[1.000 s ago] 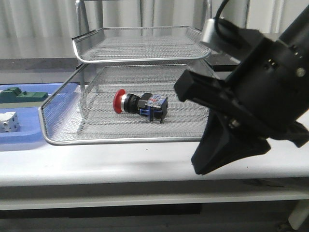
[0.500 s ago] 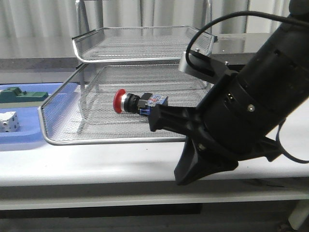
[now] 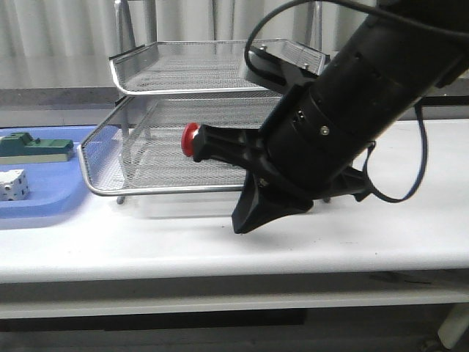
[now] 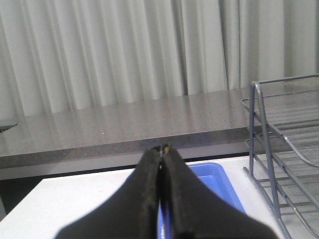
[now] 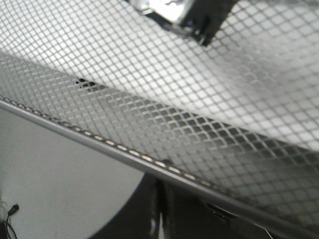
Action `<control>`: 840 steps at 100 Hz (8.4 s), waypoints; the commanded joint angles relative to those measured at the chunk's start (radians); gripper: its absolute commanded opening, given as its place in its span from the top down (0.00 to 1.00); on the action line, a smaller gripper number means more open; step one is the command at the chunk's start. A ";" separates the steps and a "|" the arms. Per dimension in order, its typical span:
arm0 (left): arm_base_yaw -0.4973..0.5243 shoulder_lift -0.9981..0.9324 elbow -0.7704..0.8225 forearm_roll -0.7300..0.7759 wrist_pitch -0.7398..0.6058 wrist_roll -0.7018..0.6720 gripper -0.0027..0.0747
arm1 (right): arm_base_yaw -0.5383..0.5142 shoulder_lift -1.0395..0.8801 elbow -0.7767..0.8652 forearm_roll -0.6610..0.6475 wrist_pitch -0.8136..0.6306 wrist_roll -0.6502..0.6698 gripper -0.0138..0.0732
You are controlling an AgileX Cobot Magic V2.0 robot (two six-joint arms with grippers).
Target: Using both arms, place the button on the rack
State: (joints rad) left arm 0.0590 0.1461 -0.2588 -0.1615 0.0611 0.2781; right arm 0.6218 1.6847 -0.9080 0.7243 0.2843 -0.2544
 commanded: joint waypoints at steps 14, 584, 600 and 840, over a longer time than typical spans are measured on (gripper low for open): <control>0.001 0.011 -0.026 -0.012 -0.079 -0.010 0.99 | -0.021 0.042 -0.133 -0.041 -0.042 -0.015 0.92; 0.001 0.011 -0.026 -0.012 -0.079 -0.010 0.99 | -0.560 -1.716 0.917 -0.776 -0.246 0.222 0.91; 0.001 0.011 -0.026 -0.012 -0.079 -0.010 0.99 | -0.560 -1.716 0.917 -0.776 -0.246 0.222 0.91; -0.138 -0.183 0.312 0.299 -0.106 -0.473 0.99 | -0.560 -1.716 0.917 -0.776 -0.246 0.222 0.91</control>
State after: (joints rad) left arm -0.0714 -0.0052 -0.0031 0.1518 0.0378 -0.1850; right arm 0.0660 -0.0107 0.0281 -0.0469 0.1234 -0.0335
